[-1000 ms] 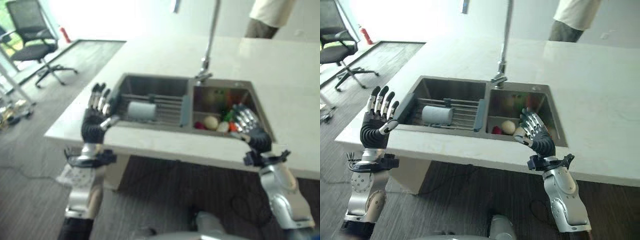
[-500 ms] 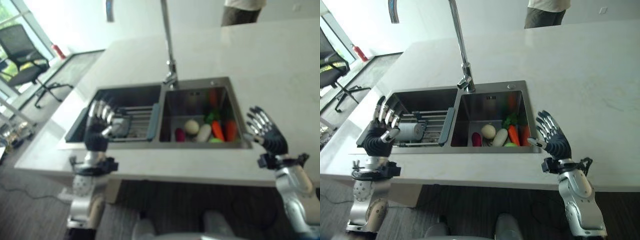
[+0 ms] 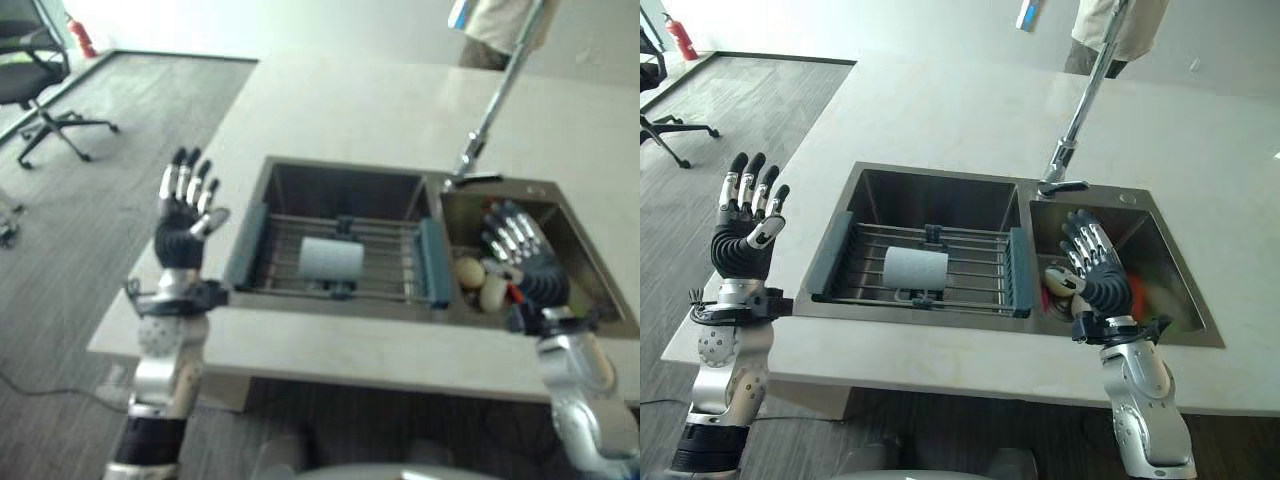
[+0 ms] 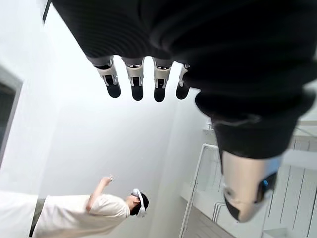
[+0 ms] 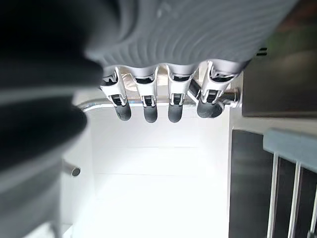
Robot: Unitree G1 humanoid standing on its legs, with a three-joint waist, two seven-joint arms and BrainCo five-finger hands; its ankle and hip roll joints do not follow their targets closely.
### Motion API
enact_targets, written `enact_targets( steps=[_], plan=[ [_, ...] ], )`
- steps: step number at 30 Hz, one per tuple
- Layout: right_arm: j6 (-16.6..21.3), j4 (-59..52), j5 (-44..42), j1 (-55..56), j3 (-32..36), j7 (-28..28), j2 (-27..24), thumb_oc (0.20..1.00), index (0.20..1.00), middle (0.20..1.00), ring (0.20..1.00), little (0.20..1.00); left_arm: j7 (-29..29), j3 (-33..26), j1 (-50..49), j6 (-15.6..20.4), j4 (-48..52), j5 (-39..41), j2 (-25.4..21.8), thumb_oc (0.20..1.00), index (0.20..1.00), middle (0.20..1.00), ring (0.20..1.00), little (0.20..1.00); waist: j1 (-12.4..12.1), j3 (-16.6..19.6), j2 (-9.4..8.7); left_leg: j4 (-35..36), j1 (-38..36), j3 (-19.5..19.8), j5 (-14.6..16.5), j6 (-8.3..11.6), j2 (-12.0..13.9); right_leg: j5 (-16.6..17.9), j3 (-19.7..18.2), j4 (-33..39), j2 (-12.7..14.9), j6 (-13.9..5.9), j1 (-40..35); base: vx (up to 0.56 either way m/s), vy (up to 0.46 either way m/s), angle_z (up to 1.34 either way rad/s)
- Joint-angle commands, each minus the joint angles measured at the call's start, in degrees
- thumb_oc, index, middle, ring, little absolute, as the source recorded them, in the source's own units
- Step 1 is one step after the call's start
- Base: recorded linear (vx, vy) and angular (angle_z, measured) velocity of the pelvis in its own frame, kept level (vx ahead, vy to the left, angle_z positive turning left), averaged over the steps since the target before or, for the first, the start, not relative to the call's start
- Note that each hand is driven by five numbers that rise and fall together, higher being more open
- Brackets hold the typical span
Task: Place the dishes in the dishwasher.
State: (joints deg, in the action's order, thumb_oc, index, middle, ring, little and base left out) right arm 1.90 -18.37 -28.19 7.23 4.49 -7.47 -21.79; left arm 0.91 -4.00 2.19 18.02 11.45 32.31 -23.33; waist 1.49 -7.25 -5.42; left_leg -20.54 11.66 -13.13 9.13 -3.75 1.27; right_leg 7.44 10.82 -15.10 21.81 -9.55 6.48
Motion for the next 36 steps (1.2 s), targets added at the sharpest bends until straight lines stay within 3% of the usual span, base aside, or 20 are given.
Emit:
enact_targets(
  steps=[1, 2, 4, 6, 12, 15, 19, 21, 26, 30, 32, 35, 36],
  plan=[
    [3.54, 0.89, -2.13, -1.80, 1.90, -0.49, -3.30, 1.000, 1.000, 1.000, 1.000, 1.000, -1.83, -0.32, -1.84, 3.04, 8.36, -4.59, -0.95, 1.000, 1.000, 1.000, 1.000, 1.000, 0.35, 1.11, 2.22, 3.35, -2.82, 7.91, 1.36, 6.53, 4.27, -9.45, -1.44, -2.09, -7.78, -1.92, 0.49, 0.03, 0.041, -0.39],
    [3.76, 0.81, -2.47, -1.52, 2.38, -0.78, -3.54, 1.000, 1.000, 1.000, 1.000, 1.000, -1.78, -0.36, -1.72, 2.84, 8.66, -4.71, -1.03, 1.000, 1.000, 1.000, 1.000, 1.000, 0.29, 1.16, 2.05, 3.35, -2.60, 7.82, 1.36, 6.61, 4.13, -10.90, -1.12, -2.09, -8.12, -1.71, 1.47, 0.04, -0.008, -0.08],
    [4.29, 1.06, -2.52, -1.97, 2.47, -0.69, -3.80, 1.000, 1.000, 1.000, 1.000, 1.000, -2.00, -0.05, -1.60, 1.17, 8.11, -6.40, -1.44, 1.000, 1.000, 1.000, 1.000, 1.000, -0.02, 1.26, 1.71, 3.35, -2.25, 7.41, 1.42, 6.69, 4.10, -10.11, -1.11, -2.09, -6.96, -1.77, 2.42, 0.02, -0.078, 0.36],
    [4.52, 0.79, -2.94, -2.28, 2.37, 0.28, -4.19, 1.000, 1.000, 1.000, 1.000, 1.000, -1.93, 0.65, -1.48, 0.77, 7.59, -7.75, -2.03, 1.000, 1.000, 1.000, 1.000, 1.000, 0.67, 1.10, 1.96, 3.35, -2.63, 7.55, 1.47, 6.42, 3.90, -11.08, -3.84, -2.09, -8.83, -1.77, 2.96, 0.05, -0.070, 0.35],
    [3.20, 0.93, -1.14, -4.22, 1.03, 0.63, -5.25, 1.000, 1.000, 1.000, 1.000, 1.000, -0.81, 1.90, -0.66, 0.96, 6.78, -12.75, -4.06, 1.000, 1.000, 1.000, 1.000, 1.000, 1.26, 2.24, 3.09, 3.35, -4.30, 4.04, 1.74, 6.69, 5.48, -12.49, -1.94, -2.09, -8.32, -1.72, 2.61, 0.03, -0.066, 0.17],
    [2.36, 0.83, -0.98, -5.32, 0.59, 1.17, -5.99, 1.000, 1.000, 1.000, 1.000, 1.000, -1.62, 2.62, 0.53, -2.76, 5.58, -14.00, -4.91, 1.000, 1.000, 1.000, 1.000, 1.000, 1.97, 2.78, 3.70, 3.35, -4.98, 3.49, 2.00, 6.85, 5.85, -13.18, -2.80, -2.09, -9.15, -1.25, 2.37, 0.00, -0.085, -0.13],
    [2.11, 0.81, -2.75, -5.19, 1.18, -0.41, -7.49, 1.000, 1.000, 1.000, 1.000, 1.000, -1.43, 2.12, 0.97, -4.19, 4.30, -22.49, -8.98, 1.000, 1.000, 1.000, 1.000, 1.000, 3.07, 3.30, 4.99, 3.35, -5.91, 2.68, 2.09, 7.29, 6.66, -13.96, -3.39, -2.09, -10.11, -0.71, 1.77, -0.01, -0.068, -0.10],
    [1.61, 1.01, -2.37, -5.79, 0.81, -0.54, -7.46, 1.000, 1.000, 1.000, 1.000, 1.000, 1.35, 1.46, 1.71, -6.00, 3.68, -27.32, -10.79, 1.000, 1.000, 1.000, 1.000, 1.000, 3.28, 3.50, 5.49, 3.35, -6.15, 2.56, 2.14, 7.42, 6.76, -14.30, -3.56, -2.09, -10.35, -0.61, 1.53, -0.02, -0.031, -0.04],
    [0.18, 0.72, -2.88, -6.62, 0.29, -1.01, -9.49, 1.000, 1.000, 1.000, 1.000, 1.000, 2.84, 0.54, 5.06, -5.17, 3.54, -43.08, -18.61, 1.000, 1.000, 1.000, 1.000, 1.000, 4.17, 4.26, 6.33, 3.35, -6.32, 3.04, 2.22, 7.83, 6.62, -14.81, -4.37, -2.09, -11.24, -0.55, 1.36, -0.02, -0.009, -0.04],
    [0.09, 1.09, -3.90, -7.33, 0.09, -1.94, -11.42, 1.000, 1.000, 1.000, 1.000, 1.000, -3.53, 3.49, 10.81, -11.07, -0.91, -48.31, -27.67, 1.000, 1.000, 1.000, 1.000, 1.000, 5.58, 4.78, 7.39, 3.35, -6.34, 2.43, 1.98, 8.22, 6.85, -14.86, -4.49, -2.09, -11.43, -0.75, 1.35, 0.00, 0.038, -0.07],
    [-0.50, 1.00, -3.83, -7.59, 0.20, -2.57, -11.98, 1.000, 1.000, 1.000, 1.000, 1.000, -6.90, 4.30, 12.77, -15.10, -3.02, -50.44, -30.59, 1.000, 1.000, 1.000, 1.000, 1.000, 5.91, 5.02, 7.68, 3.35, -6.27, 2.26, 2.03, 8.29, 6.81, -14.94, -4.36, -2.09, -11.33, -0.89, 1.45, -0.01, 0.051, -0.09],
    [-1.18, 1.28, -4.16, -8.44, 0.11, -3.08, -13.05, 1.000, 1.000, 1.000, 1.000, 1.000, -9.78, 6.20, 14.83, -16.90, -5.88, -52.14, -32.71, 1.000, 1.000, 1.000, 1.000, 1.000, 6.32, 5.21, 7.94, 3.35, -6.26, 1.99, 2.07, 8.29, 6.85, -15.05, -4.39, -2.09, -11.24, -0.99, 1.48, -0.02, 0.048, -0.03],
    [-1.14, 1.62, -4.22, -8.79, 0.15, -3.25, -13.36, 1.000, 1.000, 1.000, 1.000, 1.000, -13.81, 7.71, 15.83, -19.36, -7.22, -52.50, -33.36, 1.000, 1.000, 1.000, 1.000, 1.000, 6.46, 5.27, 8.09, 3.35, -6.30, 1.78, 2.02, 8.29, 6.94, -15.10, -4.28, -2.09, -11.12, -1.06, 1.38, -0.03, 0.044, -0.06]
  ],
)
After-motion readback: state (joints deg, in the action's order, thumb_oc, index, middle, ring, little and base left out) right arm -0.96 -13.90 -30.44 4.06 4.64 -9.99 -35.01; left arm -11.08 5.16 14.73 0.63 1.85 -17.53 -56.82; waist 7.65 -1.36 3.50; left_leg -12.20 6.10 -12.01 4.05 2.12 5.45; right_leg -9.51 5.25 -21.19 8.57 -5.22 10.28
